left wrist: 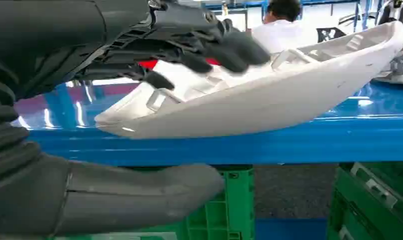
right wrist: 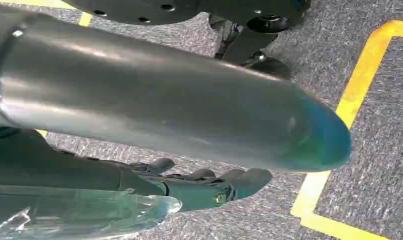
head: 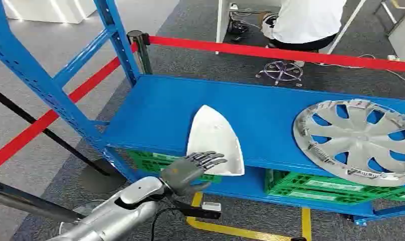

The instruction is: Take the parts from the cabinet and place them on the table.

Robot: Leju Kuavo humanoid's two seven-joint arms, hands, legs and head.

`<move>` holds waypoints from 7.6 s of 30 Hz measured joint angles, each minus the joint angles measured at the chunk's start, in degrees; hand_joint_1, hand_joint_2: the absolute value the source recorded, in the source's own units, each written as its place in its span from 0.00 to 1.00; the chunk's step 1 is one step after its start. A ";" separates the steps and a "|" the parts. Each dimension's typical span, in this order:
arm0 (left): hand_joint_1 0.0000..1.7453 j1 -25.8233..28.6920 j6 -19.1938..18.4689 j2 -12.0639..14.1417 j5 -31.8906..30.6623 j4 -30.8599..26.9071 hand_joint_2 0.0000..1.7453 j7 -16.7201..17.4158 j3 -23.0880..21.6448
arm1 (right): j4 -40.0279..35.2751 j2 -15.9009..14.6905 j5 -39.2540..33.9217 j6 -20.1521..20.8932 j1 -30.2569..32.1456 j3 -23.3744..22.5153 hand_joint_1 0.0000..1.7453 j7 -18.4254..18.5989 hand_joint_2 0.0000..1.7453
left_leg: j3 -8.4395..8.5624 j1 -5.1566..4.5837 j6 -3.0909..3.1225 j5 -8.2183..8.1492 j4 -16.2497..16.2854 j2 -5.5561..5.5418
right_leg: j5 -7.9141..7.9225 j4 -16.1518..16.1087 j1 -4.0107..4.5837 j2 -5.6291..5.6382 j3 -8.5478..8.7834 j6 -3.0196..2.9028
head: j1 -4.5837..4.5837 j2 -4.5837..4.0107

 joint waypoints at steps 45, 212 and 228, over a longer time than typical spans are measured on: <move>0.81 -5.50 11.74 1.95 -25.54 -3.85 1.00 11.32 -6.36 | 0.02 0.61 -3.56 0.00 -1.19 -4.26 0.00 0.26 0.00 | -0.01 0.00 0.01 0.01 0.00 -0.01 | 0.02 0.01 0.00 -0.01 -0.01 0.03 | 0.02 0.00; 0.54 -6.55 17.55 4.15 -21.68 -18.99 1.00 9.64 -3.37 | 0.33 1.88 -4.57 -1.84 -1.87 -8.35 0.00 0.09 0.00 | 4.75 -2.27 2.82 -0.46 -4.74 0.65 | 6.19 -0.73 0.44 -0.71 -6.01 -0.52 | -0.59 0.00; 0.54 -6.49 17.62 4.17 -21.66 -18.29 1.00 9.59 -3.39 | 0.37 1.75 -4.04 -0.98 -2.08 -8.35 0.00 -0.79 0.00 | -5.05 -1.95 0.46 4.24 -0.45 0.56 | -0.76 1.87 -0.86 -0.11 -0.31 0.01 | -0.02 0.02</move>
